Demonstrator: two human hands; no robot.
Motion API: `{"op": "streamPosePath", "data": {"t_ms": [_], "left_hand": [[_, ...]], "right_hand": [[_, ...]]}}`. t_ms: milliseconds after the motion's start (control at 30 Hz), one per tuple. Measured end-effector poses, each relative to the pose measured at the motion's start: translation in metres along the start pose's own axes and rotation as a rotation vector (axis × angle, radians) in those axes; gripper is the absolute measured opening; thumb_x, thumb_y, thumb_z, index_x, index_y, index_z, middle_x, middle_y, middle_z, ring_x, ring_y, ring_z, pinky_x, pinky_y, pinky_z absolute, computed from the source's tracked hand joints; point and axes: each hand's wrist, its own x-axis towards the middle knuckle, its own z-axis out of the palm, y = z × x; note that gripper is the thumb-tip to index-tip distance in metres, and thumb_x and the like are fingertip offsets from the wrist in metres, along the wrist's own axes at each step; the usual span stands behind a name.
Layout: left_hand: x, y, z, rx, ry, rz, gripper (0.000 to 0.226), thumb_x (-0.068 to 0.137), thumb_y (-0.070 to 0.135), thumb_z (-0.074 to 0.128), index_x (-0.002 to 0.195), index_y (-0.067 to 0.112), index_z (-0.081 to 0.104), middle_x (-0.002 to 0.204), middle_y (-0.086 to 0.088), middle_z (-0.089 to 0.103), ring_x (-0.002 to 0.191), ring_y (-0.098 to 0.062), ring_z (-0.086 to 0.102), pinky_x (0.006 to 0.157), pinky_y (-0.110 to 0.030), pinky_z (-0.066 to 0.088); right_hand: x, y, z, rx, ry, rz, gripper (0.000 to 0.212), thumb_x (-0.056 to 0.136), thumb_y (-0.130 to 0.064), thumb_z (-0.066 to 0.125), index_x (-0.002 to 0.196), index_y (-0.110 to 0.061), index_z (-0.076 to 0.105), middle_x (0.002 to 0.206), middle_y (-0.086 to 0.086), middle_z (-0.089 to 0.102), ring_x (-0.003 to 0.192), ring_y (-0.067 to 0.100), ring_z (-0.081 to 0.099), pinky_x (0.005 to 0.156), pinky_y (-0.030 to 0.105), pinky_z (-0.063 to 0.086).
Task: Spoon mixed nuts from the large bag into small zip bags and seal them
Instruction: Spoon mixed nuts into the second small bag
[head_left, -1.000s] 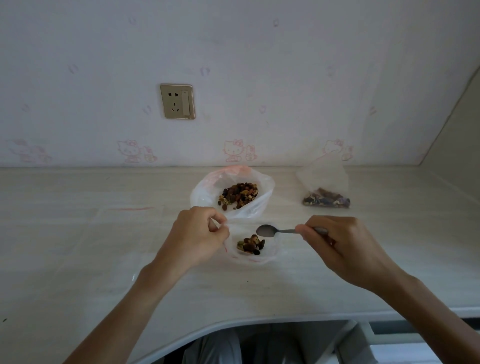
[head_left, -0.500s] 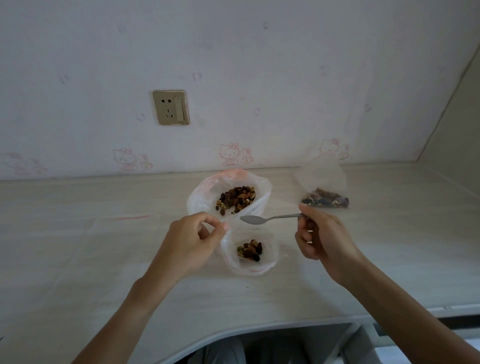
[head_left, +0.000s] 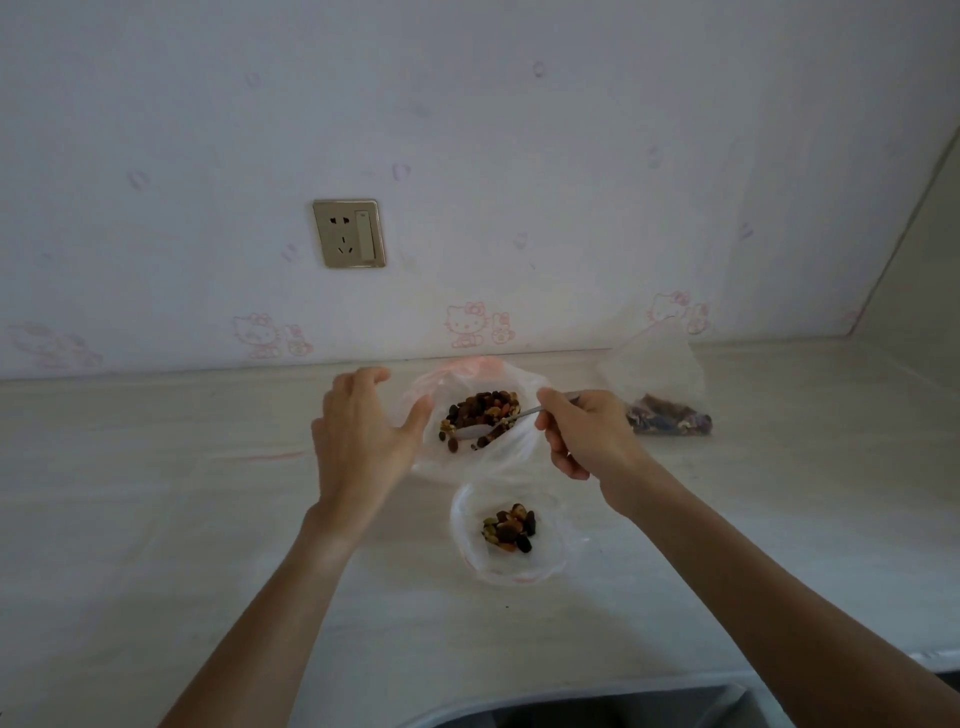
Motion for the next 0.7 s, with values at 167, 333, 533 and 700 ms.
{"op": "streamPosePath", "data": {"t_ms": [167, 333, 533, 700], "left_hand": [[-0.005, -0.012, 0.017, -0.062, -0.099, -0.077, 0.041, 0.094, 0.056, 0.062, 0.071, 0.024, 0.052, 0.066, 0.008, 0.058, 0.063, -0.019, 0.060, 0.052, -0.029, 0.035], [-0.006, -0.014, 0.023, -0.147, -0.072, 0.027, 0.039, 0.100, 0.045, 0.060, 0.067, 0.027, 0.050, 0.055, 0.008, 0.052, 0.048, -0.009, 0.050, 0.043, -0.020, 0.028], [-0.008, -0.009, 0.026, -0.278, -0.055, 0.148, 0.024, 0.102, 0.041, 0.061, 0.079, 0.039, 0.057, 0.060, 0.012, 0.057, 0.057, -0.009, 0.058, 0.045, -0.020, 0.036], [-0.008, -0.011, 0.030, -0.327, -0.064, 0.194, 0.017, 0.103, 0.043, 0.060, 0.097, 0.029, 0.067, 0.066, 0.010, 0.063, 0.054, -0.012, 0.057, 0.047, -0.031, 0.041]], "right_hand": [[0.012, 0.002, 0.016, -0.124, 0.001, 0.131, 0.033, 0.101, -0.016, 0.051, 0.073, -0.005, 0.065, 0.048, 0.002, 0.054, 0.033, 0.016, 0.044, 0.035, 0.022, 0.028], [0.021, 0.011, 0.023, -0.073, 0.087, 0.221, 0.034, 0.103, -0.017, 0.052, 0.076, -0.004, 0.067, 0.054, 0.004, 0.055, 0.032, 0.016, 0.043, 0.034, 0.020, 0.027], [0.030, 0.014, 0.037, -0.014, 0.159, 0.204, 0.035, 0.103, -0.016, 0.050, 0.079, 0.000, 0.069, 0.056, 0.006, 0.054, 0.031, 0.016, 0.043, 0.033, 0.020, 0.030], [0.037, 0.014, 0.040, -0.021, 0.150, 0.200, 0.038, 0.106, -0.023, 0.051, 0.084, 0.002, 0.069, 0.054, 0.007, 0.054, 0.029, 0.016, 0.044, 0.031, 0.020, 0.028]]}}
